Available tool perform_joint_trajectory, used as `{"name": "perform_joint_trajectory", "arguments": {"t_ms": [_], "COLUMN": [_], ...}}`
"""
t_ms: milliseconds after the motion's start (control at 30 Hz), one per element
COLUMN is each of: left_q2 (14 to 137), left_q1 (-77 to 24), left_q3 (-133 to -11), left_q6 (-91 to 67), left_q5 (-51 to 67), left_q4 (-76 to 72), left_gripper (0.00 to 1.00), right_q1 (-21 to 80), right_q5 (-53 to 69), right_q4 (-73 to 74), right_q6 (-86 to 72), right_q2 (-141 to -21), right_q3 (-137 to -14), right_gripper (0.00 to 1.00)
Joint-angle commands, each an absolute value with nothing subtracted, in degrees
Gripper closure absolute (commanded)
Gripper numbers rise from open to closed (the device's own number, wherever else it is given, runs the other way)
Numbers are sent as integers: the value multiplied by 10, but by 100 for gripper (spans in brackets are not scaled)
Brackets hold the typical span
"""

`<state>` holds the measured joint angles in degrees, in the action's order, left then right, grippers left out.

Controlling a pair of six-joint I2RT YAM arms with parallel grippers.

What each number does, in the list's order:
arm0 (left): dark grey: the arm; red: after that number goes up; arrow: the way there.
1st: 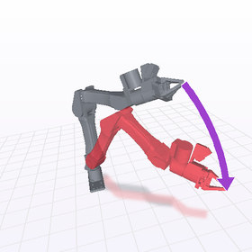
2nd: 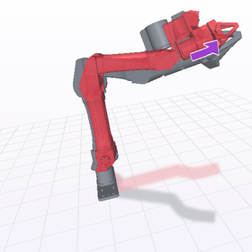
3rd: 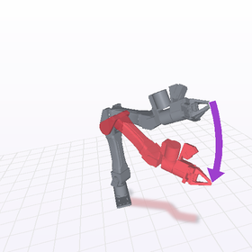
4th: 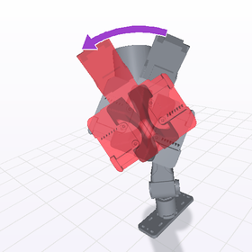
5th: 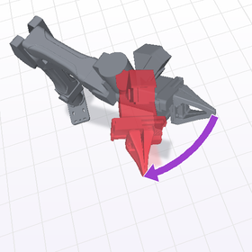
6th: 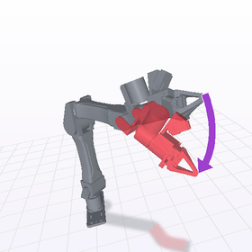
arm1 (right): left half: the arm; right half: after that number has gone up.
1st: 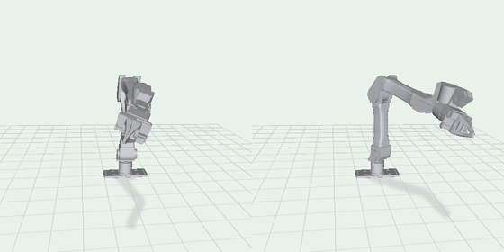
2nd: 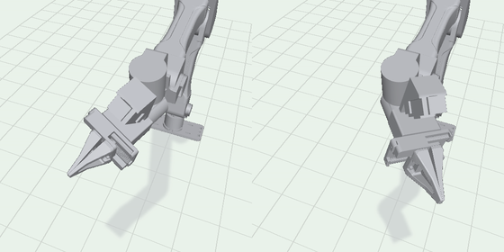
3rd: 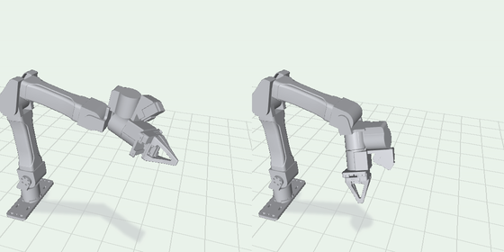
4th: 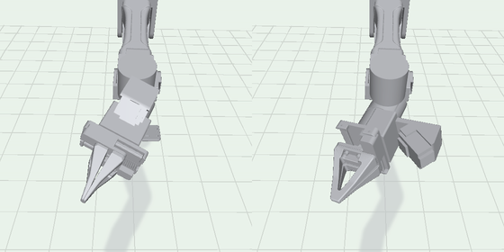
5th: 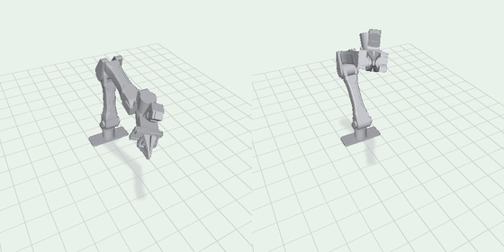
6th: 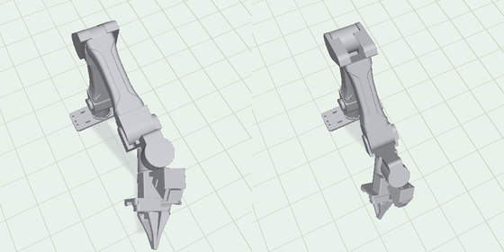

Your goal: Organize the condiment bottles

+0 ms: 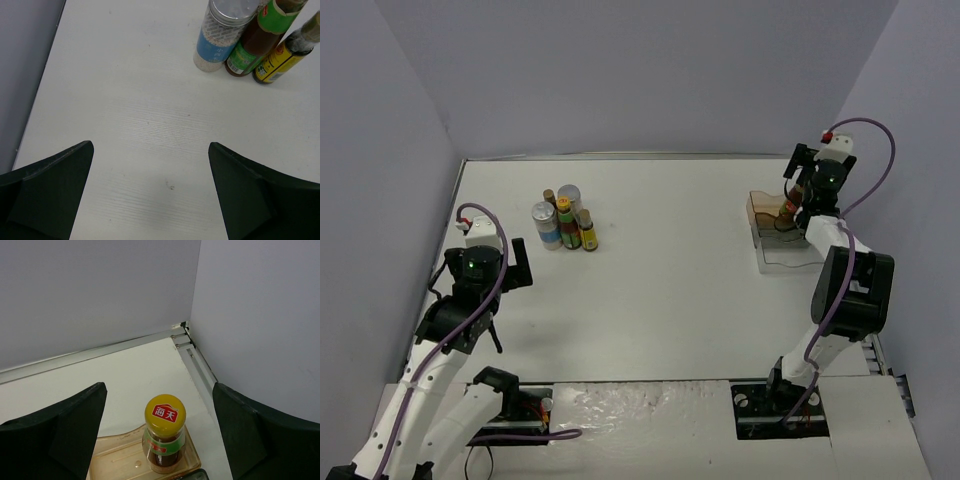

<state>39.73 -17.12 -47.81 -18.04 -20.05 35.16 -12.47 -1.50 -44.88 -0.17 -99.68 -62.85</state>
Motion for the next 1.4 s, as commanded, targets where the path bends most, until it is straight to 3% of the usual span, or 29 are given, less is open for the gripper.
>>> {"name": "perform_joint_trajectory", "arguments": {"t_ms": [0, 300, 733, 1100, 1233, 1367], "left_q2": [396, 469, 692, 811, 836, 851], "left_q1": [-168, -170, -175, -175, -177, -183], "left_q3": [-487, -546, -632, -686, -695, -698], "left_q6": [-179, -195, -139, -115, -116, -117], "left_q5": [-177, -103, -54, -31, -24, -27], "left_q4": [314, 265, 42, -40, -45, -47], "left_gripper": [3, 3, 3, 20, 32, 34], "right_q1": [-130, -118, -26, 14, 25, 38], "right_q5": [-26, -64, -8, 18, 11, 9], "right_q4": [-462, -258, -193, -201, -196, -195], "right_q6": [-24, -167, -198, -177, -166, -154], "right_q2": [-905, -742, -607, -546, -543, -543], "right_q3": [-636, -651, -569, -502, -500, -499], "right_gripper": [12, 4, 3, 4, 4, 3]}}
